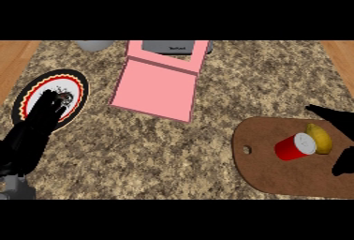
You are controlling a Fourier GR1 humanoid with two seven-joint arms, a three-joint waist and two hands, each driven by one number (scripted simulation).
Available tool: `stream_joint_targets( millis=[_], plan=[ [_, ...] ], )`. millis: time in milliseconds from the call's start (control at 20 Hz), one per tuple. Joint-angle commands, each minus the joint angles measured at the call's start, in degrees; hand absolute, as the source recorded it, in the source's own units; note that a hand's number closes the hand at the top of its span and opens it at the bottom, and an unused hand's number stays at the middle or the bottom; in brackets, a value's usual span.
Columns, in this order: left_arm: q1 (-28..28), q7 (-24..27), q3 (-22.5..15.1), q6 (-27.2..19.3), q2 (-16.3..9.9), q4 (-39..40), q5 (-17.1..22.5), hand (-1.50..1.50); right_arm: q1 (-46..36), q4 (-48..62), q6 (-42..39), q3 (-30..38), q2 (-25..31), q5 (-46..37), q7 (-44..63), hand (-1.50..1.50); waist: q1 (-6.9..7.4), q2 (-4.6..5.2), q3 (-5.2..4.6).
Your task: Pick the lemon from the cutting board and place it in the cardboard box
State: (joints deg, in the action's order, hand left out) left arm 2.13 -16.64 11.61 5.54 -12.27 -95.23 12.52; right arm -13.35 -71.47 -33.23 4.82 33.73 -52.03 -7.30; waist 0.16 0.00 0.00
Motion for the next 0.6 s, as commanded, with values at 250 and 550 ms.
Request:
stream_joint_targets(
  millis=[250, 550],
  plan=[
    [2.0, -0.8, -0.7, -1.3, 1.5, 0.8, -2.2, 0.00, -1.0, -1.5, -2.4, 0.9, -2.2, -2.2, 2.3, -1.50, -0.16, -0.02, -0.01],
    [-0.6, 2.2, 2.8, 2.9, -0.7, 2.6, -0.1, 0.00, 0.8, 2.9, 4.1, -0.8, -4.0, -5.7, -0.9, -1.50, -0.16, -0.03, -0.01]
  ],
)
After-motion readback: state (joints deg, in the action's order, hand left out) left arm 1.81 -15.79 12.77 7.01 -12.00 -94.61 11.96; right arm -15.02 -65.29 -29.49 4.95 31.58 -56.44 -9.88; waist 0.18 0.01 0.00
